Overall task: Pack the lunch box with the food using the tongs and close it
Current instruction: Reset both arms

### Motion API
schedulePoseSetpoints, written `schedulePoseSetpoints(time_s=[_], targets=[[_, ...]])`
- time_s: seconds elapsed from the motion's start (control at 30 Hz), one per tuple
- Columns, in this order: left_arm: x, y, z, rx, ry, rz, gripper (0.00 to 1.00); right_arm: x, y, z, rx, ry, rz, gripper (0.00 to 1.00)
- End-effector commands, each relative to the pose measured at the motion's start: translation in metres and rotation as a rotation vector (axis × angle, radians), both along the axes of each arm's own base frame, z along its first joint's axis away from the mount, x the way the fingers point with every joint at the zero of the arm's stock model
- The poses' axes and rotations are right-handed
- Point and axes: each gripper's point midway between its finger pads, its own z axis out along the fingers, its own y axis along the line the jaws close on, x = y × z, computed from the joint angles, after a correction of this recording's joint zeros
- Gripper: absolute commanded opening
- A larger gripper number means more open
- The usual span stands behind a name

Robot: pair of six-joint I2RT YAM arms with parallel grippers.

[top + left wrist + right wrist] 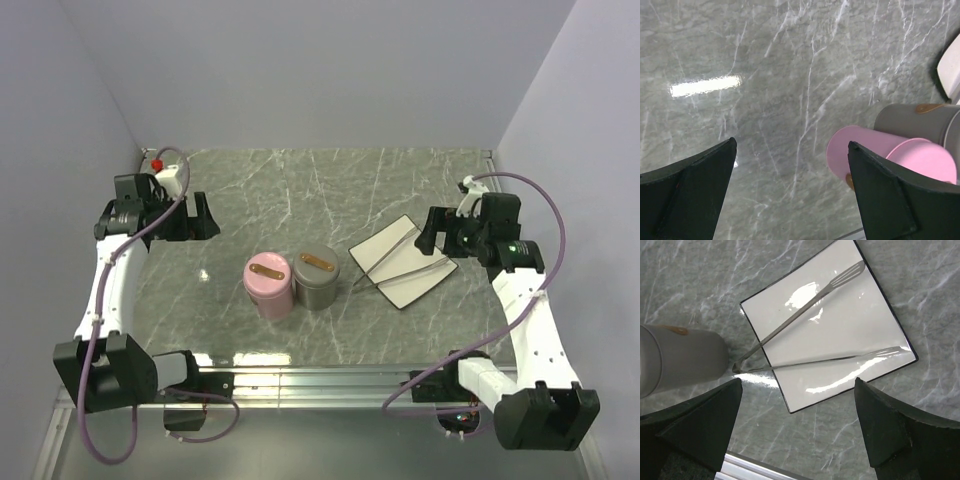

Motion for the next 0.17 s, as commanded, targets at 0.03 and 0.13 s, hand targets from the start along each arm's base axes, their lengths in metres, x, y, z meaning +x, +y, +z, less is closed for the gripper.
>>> schedulePoseSetpoints(time_s=[0.03, 0.13], targets=[[0.0022, 0.0043, 0.0118, 0.044, -0.101, -0.003, 0.99, 0.0054, -0.0013, 0.0184, 0.003, -0.098, -0.01, 1.0], [0.0006, 0.0049, 0.0151, 0.048, -0.115, 0.004, 1.0, 0.0041, -0.001, 0.0169, 0.007, -0.1, -0.011, 1.0]])
